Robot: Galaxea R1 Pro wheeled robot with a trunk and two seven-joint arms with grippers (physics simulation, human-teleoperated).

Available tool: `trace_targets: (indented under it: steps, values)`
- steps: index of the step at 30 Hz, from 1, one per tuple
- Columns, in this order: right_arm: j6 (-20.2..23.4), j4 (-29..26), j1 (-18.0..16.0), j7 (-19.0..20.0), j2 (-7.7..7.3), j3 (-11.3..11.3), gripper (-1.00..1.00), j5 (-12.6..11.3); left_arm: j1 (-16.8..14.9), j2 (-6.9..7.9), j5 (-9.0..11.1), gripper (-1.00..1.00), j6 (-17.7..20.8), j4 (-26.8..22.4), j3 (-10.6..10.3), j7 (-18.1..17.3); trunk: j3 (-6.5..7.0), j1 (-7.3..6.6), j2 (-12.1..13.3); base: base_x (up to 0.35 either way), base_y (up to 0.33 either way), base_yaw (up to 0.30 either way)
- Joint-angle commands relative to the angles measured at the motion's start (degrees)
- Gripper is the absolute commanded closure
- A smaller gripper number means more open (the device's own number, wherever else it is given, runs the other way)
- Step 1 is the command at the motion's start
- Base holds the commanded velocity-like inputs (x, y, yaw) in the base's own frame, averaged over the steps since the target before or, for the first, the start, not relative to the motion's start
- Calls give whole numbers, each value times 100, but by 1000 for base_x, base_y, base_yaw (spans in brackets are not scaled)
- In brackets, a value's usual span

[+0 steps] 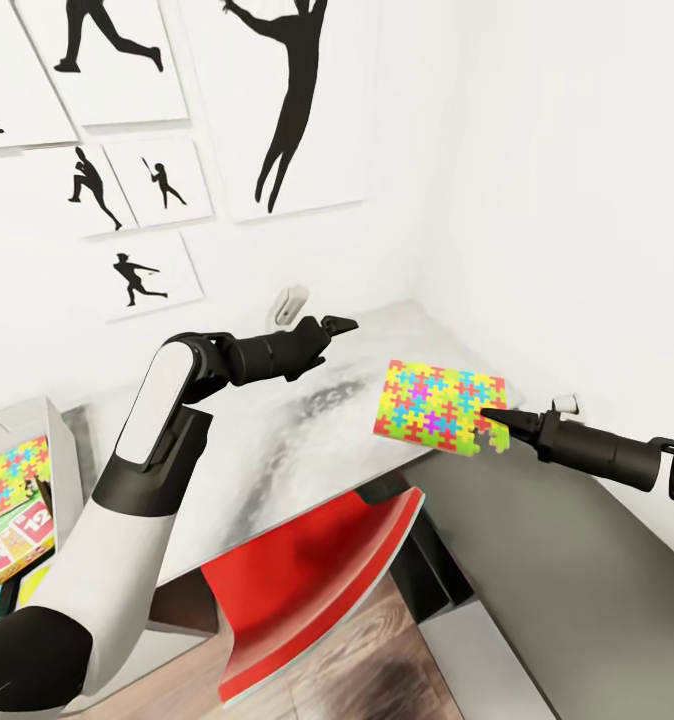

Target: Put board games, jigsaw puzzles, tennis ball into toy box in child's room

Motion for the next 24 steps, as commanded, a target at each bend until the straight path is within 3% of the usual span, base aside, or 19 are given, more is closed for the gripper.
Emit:
trace_targets:
  steps: [1, 24]
  values:
    - [4, 3, -22, 20, -7, 32, 100, -48, -5, -1, 56, -100, 2, -3, 3, 60, -1, 4, -11, 0, 0, 0]
    - [3, 3, -20, 48, 5, 35, 100, -48, 2, 3, 60, -100, 2, 45, 5, 19, 217, 4, -11, 0, 0, 0]
